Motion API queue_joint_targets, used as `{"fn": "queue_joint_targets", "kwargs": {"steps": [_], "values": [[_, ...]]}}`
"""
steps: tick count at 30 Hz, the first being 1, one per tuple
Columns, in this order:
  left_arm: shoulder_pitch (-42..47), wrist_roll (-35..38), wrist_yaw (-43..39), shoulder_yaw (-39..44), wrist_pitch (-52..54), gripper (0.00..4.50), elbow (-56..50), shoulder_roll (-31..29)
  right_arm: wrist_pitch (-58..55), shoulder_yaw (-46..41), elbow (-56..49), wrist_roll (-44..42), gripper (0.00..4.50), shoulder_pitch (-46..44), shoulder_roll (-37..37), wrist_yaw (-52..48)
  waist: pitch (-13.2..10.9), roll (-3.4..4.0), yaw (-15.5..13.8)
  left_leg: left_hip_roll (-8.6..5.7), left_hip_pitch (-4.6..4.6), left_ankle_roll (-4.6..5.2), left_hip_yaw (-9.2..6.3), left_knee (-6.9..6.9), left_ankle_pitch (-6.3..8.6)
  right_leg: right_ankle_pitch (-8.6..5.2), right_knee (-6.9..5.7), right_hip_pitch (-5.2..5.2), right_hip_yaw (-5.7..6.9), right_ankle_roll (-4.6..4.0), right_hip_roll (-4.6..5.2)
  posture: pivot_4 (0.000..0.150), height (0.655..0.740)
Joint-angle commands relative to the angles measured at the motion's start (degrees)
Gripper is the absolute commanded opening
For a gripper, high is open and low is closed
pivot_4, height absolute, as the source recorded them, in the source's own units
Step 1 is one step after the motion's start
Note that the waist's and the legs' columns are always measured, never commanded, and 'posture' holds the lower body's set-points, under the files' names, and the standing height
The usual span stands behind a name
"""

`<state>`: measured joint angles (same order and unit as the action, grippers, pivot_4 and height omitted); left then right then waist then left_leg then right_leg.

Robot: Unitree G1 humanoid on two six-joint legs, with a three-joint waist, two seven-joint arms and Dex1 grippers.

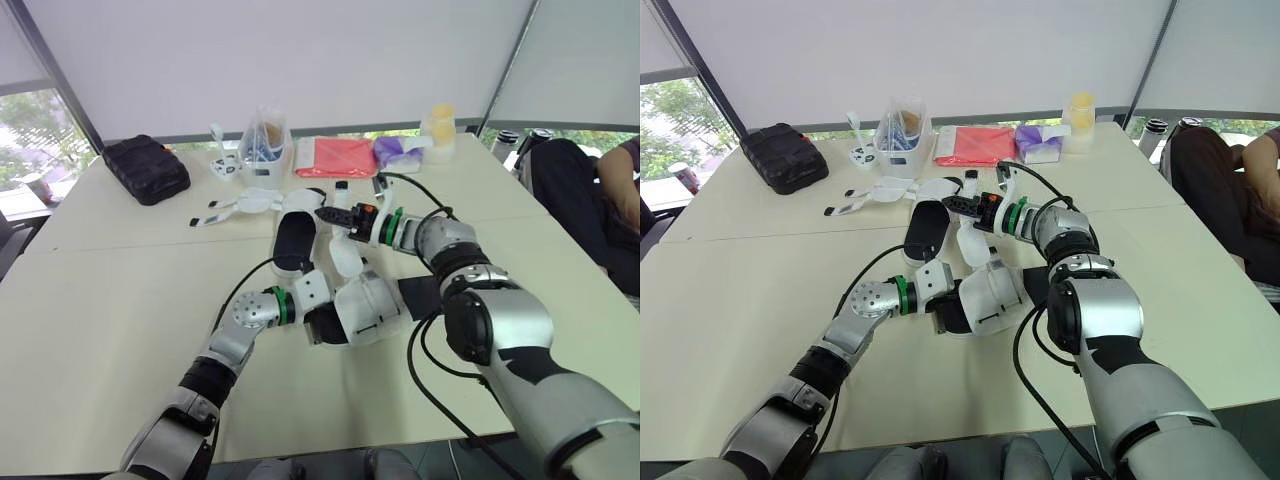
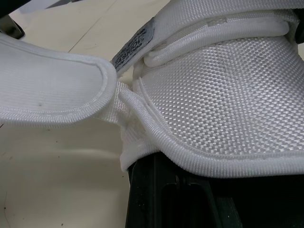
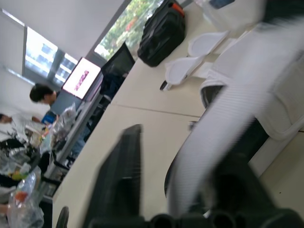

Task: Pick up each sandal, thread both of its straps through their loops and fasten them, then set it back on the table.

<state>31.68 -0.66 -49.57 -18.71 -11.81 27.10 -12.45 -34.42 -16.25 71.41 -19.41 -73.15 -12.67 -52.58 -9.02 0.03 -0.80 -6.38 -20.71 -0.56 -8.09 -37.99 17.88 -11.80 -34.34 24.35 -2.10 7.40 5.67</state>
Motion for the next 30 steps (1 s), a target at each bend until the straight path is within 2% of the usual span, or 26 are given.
{"fn": "queue_joint_targets", "kwargs": {"steps": [1,6,10,13,16,18,21,24,28,30], "values": [[-2.42,-2.31,-0.44,-3.27,1.93,0.00,2.16,1.58,1.56,-2.14,-0.08,-1.37,0.07,-3.48,-0.03,1.37,0.00,0.00,-0.01,0.00,0.00,0.00,0.00,0.00,0.00,0.00,0.00,0.00,0.00,0.00,0.00,0.150,0.7400],[-2.90,-2.26,-0.31,-3.41,2.27,0.00,1.55,1.77,4.98,-1.05,-0.69,0.46,0.07,-3.42,0.24,0.41,0.00,0.01,0.01,0.00,0.00,0.00,0.01,0.00,0.00,0.00,0.01,0.00,-0.01,0.00,0.00,0.150,0.7400],[-3.76,-2.29,-0.44,-3.50,2.60,0.00,0.51,1.42,15.24,5.90,-6.57,5.59,0.07,-0.84,-0.08,-7.52,0.00,0.01,0.07,-0.01,-0.01,0.00,0.05,0.00,0.00,0.00,0.00,0.03,-0.03,0.00,0.00,0.150,0.7400],[-4.11,-2.18,-0.66,-3.39,2.88,0.00,-0.10,0.98,24.08,9.81,-13.74,7.72,0.07,3.26,-1.09,-12.26,0.00,0.01,0.09,-0.01,-0.02,-0.06,0.06,0.00,-0.03,-0.01,0.01,0.04,-0.03,0.01,0.00,0.150,0.7400],[-3.73,-1.98,-0.94,-2.88,3.07,0.00,-0.02,0.44,33.18,11.40,-28.60,6.43,0.07,11.73,-2.59,-17.06,0.00,0.01,0.02,-0.01,-0.05,-0.23,0.08,0.00,-0.13,-0.01,0.07,0.05,-0.04,0.02,0.00,0.150,0.7400],[-3.43,-1.92,-1.03,-2.68,3.11,0.00,0.23,0.31,35.58,12.28,-35.61,6.20,0.07,15.80,-3.74,-17.89,0.00,0.01,0.10,-0.01,-0.13,-0.24,0.09,0.00,-0.14,-0.01,0.08,0.13,-0.04,0.02,0.00,0.150,0.7400],[-3.26,-1.81,-1.50,-2.44,2.94,0.00,0.42,-0.15,45.94,15.11,-46.48,8.24,0.07,23.44,-6.88,-19.80,0.01,0.01,0.04,0.00,-0.15,-0.25,0.10,-0.01,-0.14,-0.01,0.08,0.17,-0.04,0.02,-0.01,0.150,0.7400],[-3.26,-1.69,-2.01,-2.42,2.84,0.00,0.36,-0.50,48.35,15.48,-53.26,7.41,0.07,27.45,-8.63,-18.29,0.01,0.01,0.18,0.04,-0.14,-0.26,0.14,0.00,-0.15,-0.02,0.07,0.16,-0.03,0.03,-0.03,0.150,0.7400],[-3.28,-1.49,-3.03,-2.59,2.99,0.00,0.08,-0.89,66.57,16.99,-59.58,9.86,0.07,32.37,-11.88,-18.83,0.00,0.01,0.04,0.06,-0.12,-0.28,0.15,0.00,-0.16,-0.01,0.06,0.16,-0.03,0.03,-0.04,0.150,0.7400],[-3.37,-1.49,-3.57,-2.66,3.02,0.00,-0.04,-0.99,79.69,20.27,-59.91,12.16,0.07,33.47,-14.83,-21.09,0.00,0.01,0.12,0.06,-0.13,-0.28,0.18,0.00,-0.16,-0.02,0.09,0.16,-0.03,0.04,-0.05,0.150,0.7400]]}}
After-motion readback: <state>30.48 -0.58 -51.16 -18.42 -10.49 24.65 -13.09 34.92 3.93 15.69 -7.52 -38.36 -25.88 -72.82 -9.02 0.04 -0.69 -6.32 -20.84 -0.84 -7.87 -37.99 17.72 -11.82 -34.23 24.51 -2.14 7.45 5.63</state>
